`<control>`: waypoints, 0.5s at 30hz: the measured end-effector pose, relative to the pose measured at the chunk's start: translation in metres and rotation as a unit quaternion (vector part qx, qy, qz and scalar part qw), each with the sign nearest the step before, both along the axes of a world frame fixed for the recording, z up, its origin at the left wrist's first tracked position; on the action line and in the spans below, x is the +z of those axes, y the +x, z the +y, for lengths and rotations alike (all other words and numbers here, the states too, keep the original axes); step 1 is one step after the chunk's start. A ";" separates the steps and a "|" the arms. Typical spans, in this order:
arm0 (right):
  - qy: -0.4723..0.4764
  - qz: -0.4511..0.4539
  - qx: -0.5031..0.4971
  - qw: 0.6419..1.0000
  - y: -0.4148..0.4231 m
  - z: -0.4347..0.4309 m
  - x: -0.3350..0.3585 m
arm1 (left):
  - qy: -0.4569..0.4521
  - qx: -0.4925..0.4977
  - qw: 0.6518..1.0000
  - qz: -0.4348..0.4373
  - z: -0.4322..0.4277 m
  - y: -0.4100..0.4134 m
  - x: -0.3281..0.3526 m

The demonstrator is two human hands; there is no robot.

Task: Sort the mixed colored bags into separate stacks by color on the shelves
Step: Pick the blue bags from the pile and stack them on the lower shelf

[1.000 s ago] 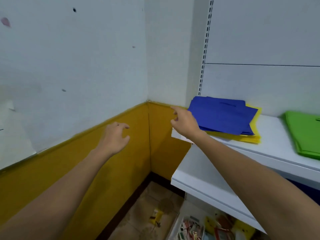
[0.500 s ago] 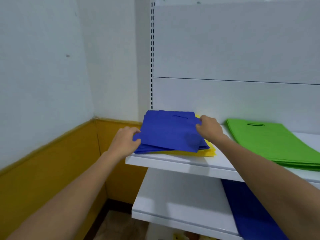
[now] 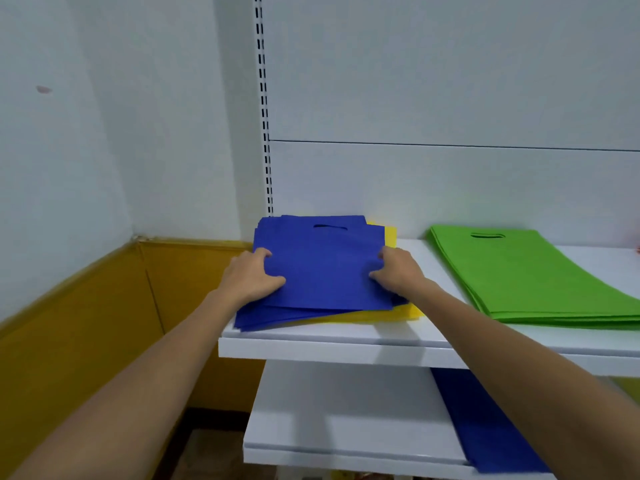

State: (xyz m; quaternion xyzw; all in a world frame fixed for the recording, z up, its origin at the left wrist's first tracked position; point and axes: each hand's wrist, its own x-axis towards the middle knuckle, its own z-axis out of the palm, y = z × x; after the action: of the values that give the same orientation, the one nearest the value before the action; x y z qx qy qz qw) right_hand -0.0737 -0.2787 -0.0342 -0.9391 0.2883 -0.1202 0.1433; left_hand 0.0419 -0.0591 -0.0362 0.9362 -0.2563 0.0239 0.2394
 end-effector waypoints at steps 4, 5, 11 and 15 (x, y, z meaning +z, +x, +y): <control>0.046 -0.075 0.015 0.996 0.013 0.001 0.004 | -0.005 0.065 0.998 -0.014 -0.011 0.005 -0.008; 0.062 -0.094 0.020 0.993 0.017 0.003 0.003 | 0.007 0.084 0.996 -0.026 -0.012 0.007 -0.011; 0.033 -0.120 -0.053 0.991 0.034 0.004 -0.017 | 0.020 0.108 0.992 -0.069 -0.016 0.012 -0.021; -0.117 -0.080 -0.061 0.988 0.036 0.006 -0.026 | 0.000 0.103 0.989 -0.107 -0.015 0.009 -0.026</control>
State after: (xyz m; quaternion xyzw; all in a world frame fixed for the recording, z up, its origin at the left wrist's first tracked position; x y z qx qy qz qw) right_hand -0.0379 -0.2725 -0.0601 -0.9174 0.3168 -0.2364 0.0471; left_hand 0.0506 -0.0743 -0.0621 0.9498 -0.1824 0.1480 0.2067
